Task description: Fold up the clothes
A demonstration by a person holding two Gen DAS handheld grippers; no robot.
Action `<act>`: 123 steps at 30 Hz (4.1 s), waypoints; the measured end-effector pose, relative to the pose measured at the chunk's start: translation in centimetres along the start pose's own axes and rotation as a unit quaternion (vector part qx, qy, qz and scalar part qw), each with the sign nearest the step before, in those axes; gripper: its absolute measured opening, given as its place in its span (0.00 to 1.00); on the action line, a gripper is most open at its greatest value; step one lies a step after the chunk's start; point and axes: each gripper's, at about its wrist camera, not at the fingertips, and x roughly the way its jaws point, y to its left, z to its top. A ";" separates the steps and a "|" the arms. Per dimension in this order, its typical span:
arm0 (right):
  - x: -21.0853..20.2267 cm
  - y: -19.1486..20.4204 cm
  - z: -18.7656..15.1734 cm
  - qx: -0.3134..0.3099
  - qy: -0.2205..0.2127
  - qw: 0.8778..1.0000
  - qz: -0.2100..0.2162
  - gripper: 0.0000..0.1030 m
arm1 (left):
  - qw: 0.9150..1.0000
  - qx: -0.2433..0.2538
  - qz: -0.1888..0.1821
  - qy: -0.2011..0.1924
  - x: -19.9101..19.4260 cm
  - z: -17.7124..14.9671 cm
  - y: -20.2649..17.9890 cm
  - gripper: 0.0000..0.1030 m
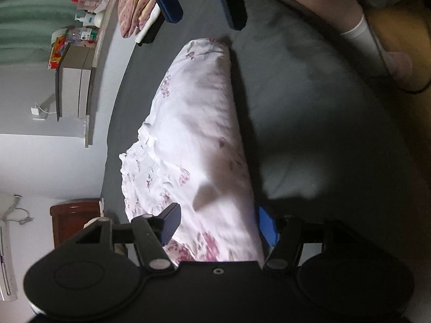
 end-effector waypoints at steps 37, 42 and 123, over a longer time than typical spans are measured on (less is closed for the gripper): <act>11.2 8.3 2.3 -0.238 -0.065 0.934 -0.259 0.73 | 0.951 -0.308 -0.011 0.019 1.0 -1.3 9.7 0.25; 11.8 6.4 2.6 -0.236 -0.058 0.936 -0.255 0.73 | 0.941 -0.337 -0.024 0.016 0.7 -2.0 10.6 0.25; -4.5 3.5 5.8 -0.155 0.052 0.954 0.250 0.27 | 0.954 -0.222 -0.199 -0.037 -14.8 -4.8 3.7 0.10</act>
